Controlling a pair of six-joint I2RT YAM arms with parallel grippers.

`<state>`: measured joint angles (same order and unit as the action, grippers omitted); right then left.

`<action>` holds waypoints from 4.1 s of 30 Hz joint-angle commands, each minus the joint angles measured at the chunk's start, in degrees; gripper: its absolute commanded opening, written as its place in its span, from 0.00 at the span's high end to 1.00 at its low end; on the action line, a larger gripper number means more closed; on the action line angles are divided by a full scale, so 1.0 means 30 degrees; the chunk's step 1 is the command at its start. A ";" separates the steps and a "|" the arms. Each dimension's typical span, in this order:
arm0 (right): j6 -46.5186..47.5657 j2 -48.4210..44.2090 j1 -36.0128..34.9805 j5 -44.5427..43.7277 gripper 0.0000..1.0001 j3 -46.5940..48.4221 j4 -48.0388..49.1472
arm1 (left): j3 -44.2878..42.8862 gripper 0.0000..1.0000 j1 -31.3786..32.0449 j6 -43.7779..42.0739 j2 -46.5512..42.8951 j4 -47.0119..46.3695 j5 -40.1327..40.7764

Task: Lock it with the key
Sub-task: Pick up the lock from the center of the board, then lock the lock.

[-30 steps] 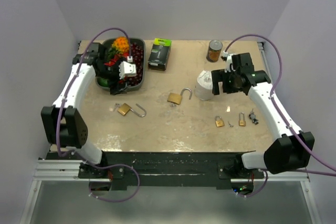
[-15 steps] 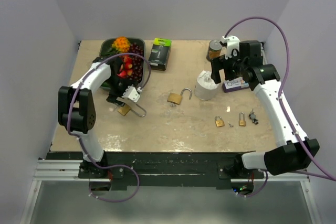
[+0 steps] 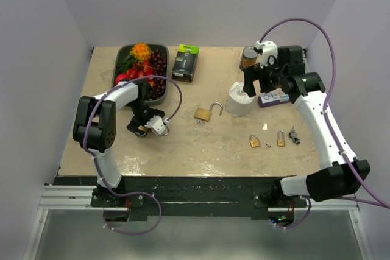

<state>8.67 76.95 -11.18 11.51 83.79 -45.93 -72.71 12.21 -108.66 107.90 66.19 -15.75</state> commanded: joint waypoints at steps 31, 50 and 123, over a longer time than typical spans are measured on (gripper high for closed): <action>-0.0457 0.0337 0.0064 0.0969 0.01 0.0899 0.0164 | 0.5310 0.29 0.0355 0.3143 -0.1544 -0.4573 -0.0346; -0.2211 -0.0570 0.0035 0.2138 0.01 -0.0301 0.1538 | 0.0159 1.00 0.0735 0.8759 -0.1981 -0.1881 -0.8540; -0.3827 0.2885 -1.1918 -0.8816 0.60 -0.5840 2.3308 | 0.5632 1.00 0.3548 6.1649 -1.1064 -3.2757 -0.2338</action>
<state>-4.73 84.79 -46.63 -11.79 64.16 20.03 -54.28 22.41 73.43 77.95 -22.70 -21.23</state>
